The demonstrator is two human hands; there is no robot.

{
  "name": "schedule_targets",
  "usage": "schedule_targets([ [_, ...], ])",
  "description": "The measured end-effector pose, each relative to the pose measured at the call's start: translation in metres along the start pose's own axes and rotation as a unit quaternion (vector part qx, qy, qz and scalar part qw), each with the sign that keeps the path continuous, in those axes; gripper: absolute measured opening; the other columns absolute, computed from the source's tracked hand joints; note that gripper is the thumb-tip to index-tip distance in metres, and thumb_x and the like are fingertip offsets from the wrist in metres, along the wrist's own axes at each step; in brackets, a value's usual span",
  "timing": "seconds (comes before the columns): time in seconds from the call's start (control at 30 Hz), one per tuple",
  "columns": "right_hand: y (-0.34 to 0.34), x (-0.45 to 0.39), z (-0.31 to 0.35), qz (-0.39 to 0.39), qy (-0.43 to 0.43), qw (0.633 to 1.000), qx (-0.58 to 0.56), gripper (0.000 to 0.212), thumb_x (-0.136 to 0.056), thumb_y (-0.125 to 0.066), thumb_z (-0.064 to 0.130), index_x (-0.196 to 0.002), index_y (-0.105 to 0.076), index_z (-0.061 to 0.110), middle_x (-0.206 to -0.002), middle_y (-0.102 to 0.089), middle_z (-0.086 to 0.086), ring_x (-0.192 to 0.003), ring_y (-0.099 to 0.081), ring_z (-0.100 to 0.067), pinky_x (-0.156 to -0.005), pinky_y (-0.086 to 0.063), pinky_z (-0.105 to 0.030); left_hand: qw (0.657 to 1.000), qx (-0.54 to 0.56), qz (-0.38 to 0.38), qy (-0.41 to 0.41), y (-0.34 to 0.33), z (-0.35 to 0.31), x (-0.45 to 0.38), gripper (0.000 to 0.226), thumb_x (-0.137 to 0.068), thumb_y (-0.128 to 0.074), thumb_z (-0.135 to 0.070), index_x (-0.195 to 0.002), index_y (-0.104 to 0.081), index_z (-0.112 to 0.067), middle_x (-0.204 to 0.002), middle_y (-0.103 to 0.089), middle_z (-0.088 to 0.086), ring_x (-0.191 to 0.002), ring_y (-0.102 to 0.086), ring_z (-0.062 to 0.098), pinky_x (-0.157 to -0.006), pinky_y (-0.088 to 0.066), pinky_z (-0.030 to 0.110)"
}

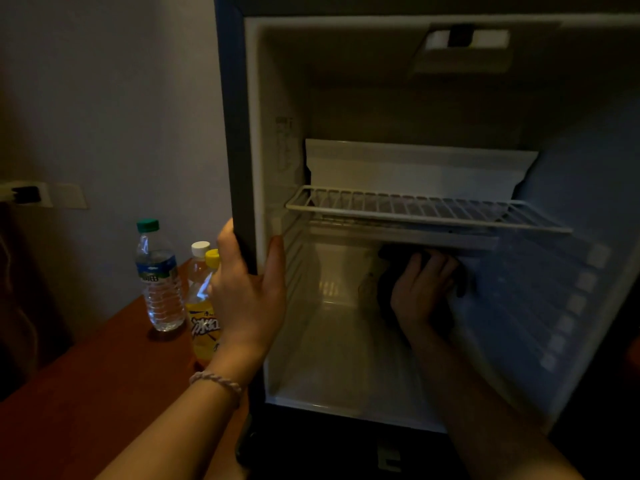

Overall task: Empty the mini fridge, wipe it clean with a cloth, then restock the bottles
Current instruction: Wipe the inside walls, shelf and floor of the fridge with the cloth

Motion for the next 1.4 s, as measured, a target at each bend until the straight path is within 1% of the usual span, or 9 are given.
schedule_targets([
  [0.1,-0.03,0.021,0.024,0.057,0.001,0.998,0.01,0.06,-0.088,-0.048,0.05,-0.115,-0.055,-0.002,-0.124,-0.049,-0.026,-0.103,-0.045,-0.038,-0.086,-0.031,-0.043,1.0,-0.004,-0.004,-0.004,0.001,0.0,0.0,0.057,-0.095,-0.053,-0.046,-0.141,-0.041,-0.014,-0.103,-0.063,-0.003,-0.077,-0.063,0.0,-0.062,-0.047,0.009],
  [0.23,-0.071,0.049,0.053,0.105,0.029,0.993,0.051,0.051,-0.084,-0.075,0.035,-0.113,-0.057,-0.004,-0.124,-0.053,-0.027,-0.086,-0.057,-0.044,-0.07,-0.047,-0.043,1.0,-0.006,-0.009,-0.013,0.002,0.002,0.0,0.056,-0.097,-0.053,-0.049,-0.141,-0.039,-0.017,-0.105,-0.067,0.0,-0.083,-0.068,0.014,-0.064,-0.056,0.026],
  [0.43,-0.09,0.066,0.081,0.067,-0.004,0.997,-0.05,0.042,-0.092,-0.061,0.037,-0.106,-0.055,-0.002,-0.116,-0.051,-0.024,-0.092,-0.047,-0.034,-0.076,-0.036,-0.04,1.0,-0.013,-0.017,-0.012,0.003,0.005,-0.001,0.06,-0.094,-0.049,-0.058,-0.14,-0.038,-0.022,-0.106,-0.067,0.001,-0.087,-0.069,0.016,-0.067,-0.06,0.043],
  [0.53,-0.089,0.07,0.088,0.031,0.024,0.998,-0.043,0.035,-0.092,-0.06,0.036,-0.099,-0.055,0.002,-0.109,-0.053,-0.023,-0.083,-0.043,-0.03,-0.068,-0.03,-0.036,1.0,-0.008,-0.011,-0.014,0.002,0.004,-0.001,0.06,-0.094,-0.05,-0.057,-0.14,-0.039,-0.021,-0.105,-0.067,0.001,-0.087,-0.069,0.017,-0.067,-0.06,0.044],
  [0.7,-0.086,0.06,0.063,0.088,0.043,0.994,-0.039,0.028,-0.092,-0.069,0.023,-0.106,-0.059,0.001,-0.119,-0.051,-0.023,-0.098,-0.05,-0.037,-0.085,-0.04,-0.044,1.0,-0.001,0.002,-0.001,0.0,0.004,-0.001,0.062,-0.093,-0.05,-0.057,-0.14,-0.039,-0.019,-0.104,-0.065,-0.002,-0.086,-0.068,0.013,-0.067,-0.06,0.041],
  [0.87,-0.033,0.021,0.027,0.027,0.065,0.997,0.01,0.023,-0.092,-0.068,0.018,-0.1,-0.057,0.0,-0.115,-0.051,-0.025,-0.097,-0.044,-0.032,-0.086,-0.035,-0.043,1.0,0.0,0.008,0.006,-0.001,0.004,-0.001,0.06,-0.095,-0.053,-0.052,-0.139,-0.041,-0.013,-0.101,-0.065,0.001,-0.081,-0.068,0.013,-0.064,-0.06,0.041],
  [1.03,0.027,-0.016,-0.02,-0.032,0.067,0.995,0.073,0.025,-0.095,-0.062,0.022,-0.101,-0.055,-0.001,-0.113,-0.052,-0.028,-0.103,-0.048,-0.036,-0.092,-0.033,-0.043,1.0,0.005,0.008,0.011,0.001,0.001,0.001,0.056,-0.095,-0.055,-0.044,-0.14,-0.04,-0.015,-0.104,-0.063,-0.003,-0.083,-0.065,0.011,-0.065,-0.053,0.021],
  [1.2,0.025,-0.007,-0.037,0.064,0.141,0.974,0.165,0.033,-0.099,-0.048,0.024,-0.108,-0.062,-0.004,-0.122,-0.057,-0.026,-0.09,-0.06,-0.042,-0.077,-0.051,-0.045,1.0,0.008,0.005,0.009,0.002,-0.001,0.0,0.053,-0.098,-0.058,-0.039,-0.141,-0.04,-0.014,-0.106,-0.059,-0.006,-0.088,-0.065,0.014,-0.07,-0.057,0.034],
  [1.4,0.023,0.006,-0.049,0.147,0.047,0.956,0.249,0.036,-0.102,-0.048,0.028,-0.123,-0.054,-0.001,-0.137,-0.043,-0.026,-0.098,-0.056,-0.046,-0.077,-0.048,-0.046,1.0,0.017,0.01,0.016,0.001,-0.001,0.0,0.053,-0.099,-0.057,-0.038,-0.143,-0.038,-0.014,-0.11,-0.063,0.0,-0.087,-0.066,0.012,-0.069,-0.057,0.031],
])
Point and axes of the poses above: each hand's wrist, its own x-axis away from the middle knuckle, its own y-axis out of the back of the hand, z = x × y, the point moved 9 cm from there along -x, towards the middle knuckle
